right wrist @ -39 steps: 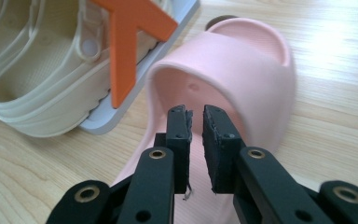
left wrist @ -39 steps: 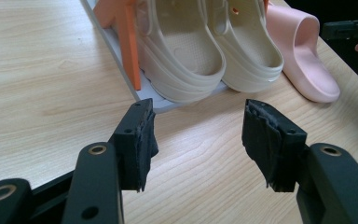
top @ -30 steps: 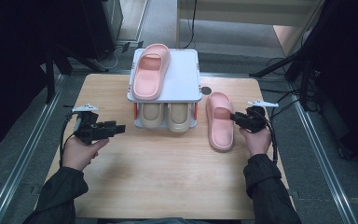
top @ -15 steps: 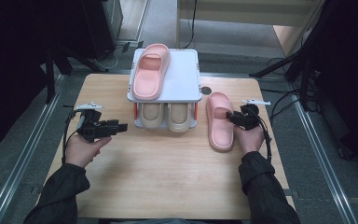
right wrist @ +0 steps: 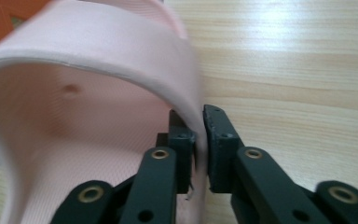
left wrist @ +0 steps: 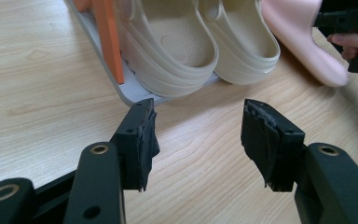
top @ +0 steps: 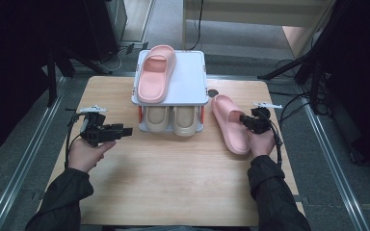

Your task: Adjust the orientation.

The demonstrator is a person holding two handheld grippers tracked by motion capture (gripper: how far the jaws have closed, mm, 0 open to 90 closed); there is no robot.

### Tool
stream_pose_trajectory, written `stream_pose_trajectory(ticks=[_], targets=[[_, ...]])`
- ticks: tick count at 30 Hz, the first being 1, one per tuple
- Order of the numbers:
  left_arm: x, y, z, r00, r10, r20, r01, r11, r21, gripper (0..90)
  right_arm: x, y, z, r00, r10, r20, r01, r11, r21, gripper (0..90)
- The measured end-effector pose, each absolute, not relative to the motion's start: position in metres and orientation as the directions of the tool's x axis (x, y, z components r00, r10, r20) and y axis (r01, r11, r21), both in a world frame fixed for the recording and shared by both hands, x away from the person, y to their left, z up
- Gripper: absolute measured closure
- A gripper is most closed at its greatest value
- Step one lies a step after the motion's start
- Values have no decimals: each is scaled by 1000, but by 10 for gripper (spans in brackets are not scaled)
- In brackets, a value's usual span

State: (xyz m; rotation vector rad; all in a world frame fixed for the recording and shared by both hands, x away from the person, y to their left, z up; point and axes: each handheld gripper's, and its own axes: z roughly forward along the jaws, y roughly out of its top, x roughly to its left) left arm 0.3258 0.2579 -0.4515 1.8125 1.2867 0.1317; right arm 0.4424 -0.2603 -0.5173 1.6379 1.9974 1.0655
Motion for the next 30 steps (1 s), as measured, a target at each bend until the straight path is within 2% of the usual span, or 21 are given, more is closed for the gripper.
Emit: stream_pose_trajectory(ticks=[2,10,15,20,25,30], targets=[[326,258,-451,455,806,-379,710,-72,701,451,443,-263,-517,-265,939,221,699,30,714,843],[326,258,-452,451,806,-384,712,-65,699,451,440,-262,-508,-245,948,204,713,33,701,850],[327,253,-454,463,810,-360,710,-96,698,448,442,-259,-494,-245,948,205,719,35,694,850],[328,251,-454,467,804,-369,711,-93,697,447,443,-265,-481,-207,946,247,733,-17,680,850],[328,247,-454,476,800,-366,709,-103,697,446,446,-269,-465,-208,943,259,728,-28,685,850],[328,247,-454,479,799,-364,708,-107,698,445,449,-269,-451,-213,947,241,726,-12,688,849]])
